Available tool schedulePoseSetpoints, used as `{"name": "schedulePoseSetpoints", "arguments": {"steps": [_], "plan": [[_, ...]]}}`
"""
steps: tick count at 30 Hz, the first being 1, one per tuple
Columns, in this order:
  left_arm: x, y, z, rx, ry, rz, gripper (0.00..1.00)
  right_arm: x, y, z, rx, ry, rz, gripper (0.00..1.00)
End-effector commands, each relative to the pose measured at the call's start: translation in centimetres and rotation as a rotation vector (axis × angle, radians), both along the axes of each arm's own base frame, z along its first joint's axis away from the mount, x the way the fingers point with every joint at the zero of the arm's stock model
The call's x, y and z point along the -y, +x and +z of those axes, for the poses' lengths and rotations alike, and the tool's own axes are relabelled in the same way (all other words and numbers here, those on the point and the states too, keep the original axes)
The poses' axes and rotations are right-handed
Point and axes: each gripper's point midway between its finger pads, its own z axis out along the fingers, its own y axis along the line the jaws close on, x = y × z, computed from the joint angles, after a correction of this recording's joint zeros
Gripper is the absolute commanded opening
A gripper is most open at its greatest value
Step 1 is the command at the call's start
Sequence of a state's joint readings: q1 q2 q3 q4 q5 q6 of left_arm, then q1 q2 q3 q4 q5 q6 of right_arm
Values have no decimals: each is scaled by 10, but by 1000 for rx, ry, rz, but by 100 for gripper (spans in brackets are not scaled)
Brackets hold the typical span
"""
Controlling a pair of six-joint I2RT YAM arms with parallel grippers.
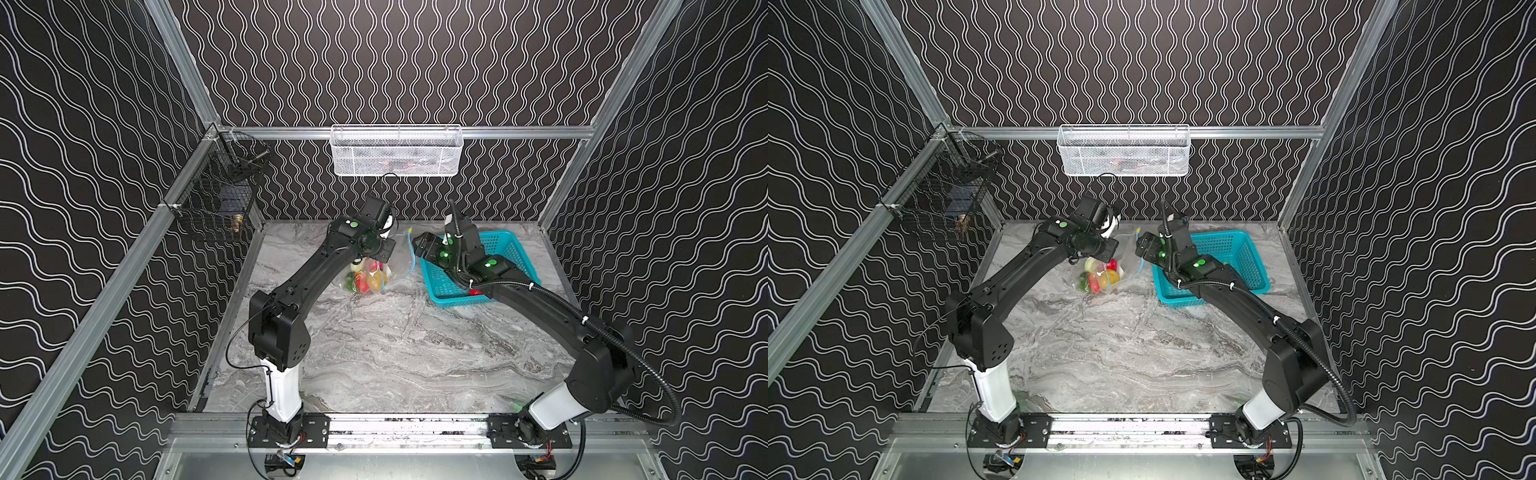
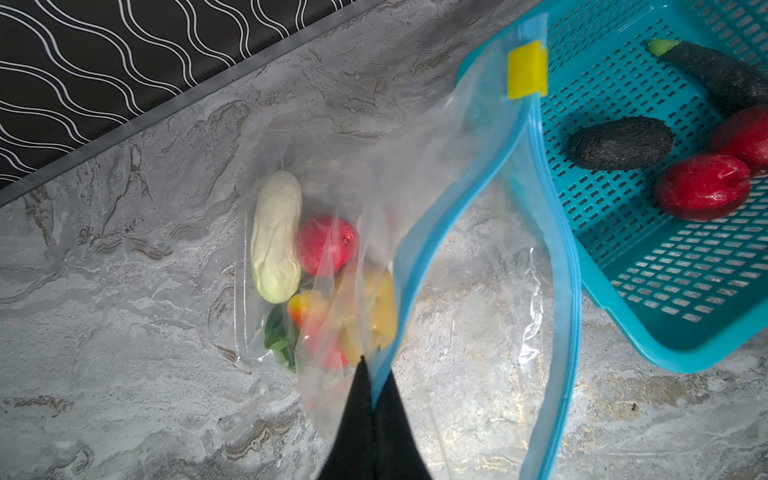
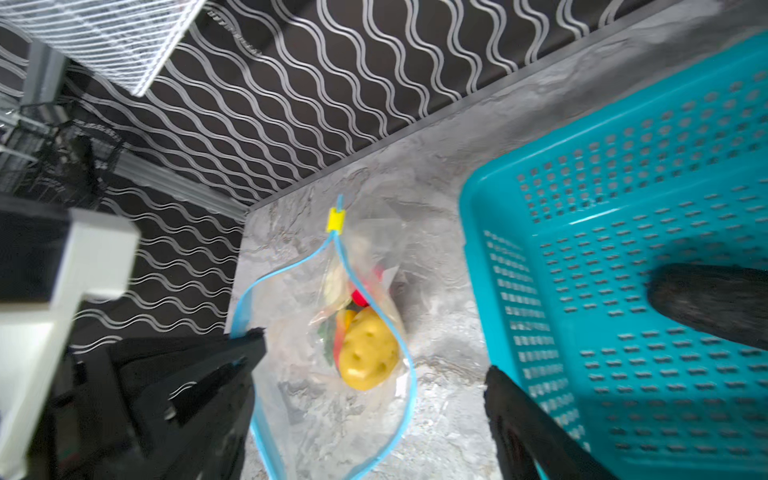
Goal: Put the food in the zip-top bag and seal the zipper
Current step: 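Withdraw the open right gripper from the bag back over the teal basket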
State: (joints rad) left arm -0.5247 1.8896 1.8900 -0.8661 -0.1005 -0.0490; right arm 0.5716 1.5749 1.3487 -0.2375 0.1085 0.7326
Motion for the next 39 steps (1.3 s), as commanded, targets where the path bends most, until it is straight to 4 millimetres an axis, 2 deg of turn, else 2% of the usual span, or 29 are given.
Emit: {"name": "schedulePoseSetpoints", "arguments": {"steps": [1,3,4,11,15,22,27,32,34,35,39], "plan": [[1,1,7,21,-16,-2,0,22,-1,-10,-46,-45,-59,88],[2,0,7,21,-17,-4,0,31,0,-11,-56,-50,-80,91],[2,0,6,21,-17,-5,0,33,1,-12,-61,-54,-79,99],[2,0,-1,4,-12,-7,0,60,6,-24,-179,-157,-196,99],[2,-1,1,9,-10,-10,0,85,5,-28,-240,-163,-380,99],[2,-1,-2,3,-13,-11,0,111,2,-35,-287,-148,-569,99],[5,-1,-3,-7,-20,-17,0,108,2,-41,-339,-123,-532,100],[3,-3,1,4,-24,-15,0,108,2,-56,-395,-106,-521,99],[3,-3,3,8,-23,-15,0,102,0,-64,-431,-82,-506,99],[2,-3,3,11,-23,-12,0,111,3,-68,-453,-63,-528,99],[1,-4,7,19,-25,-14,0,113,2,-80,-500,-52,-547,99]]}}
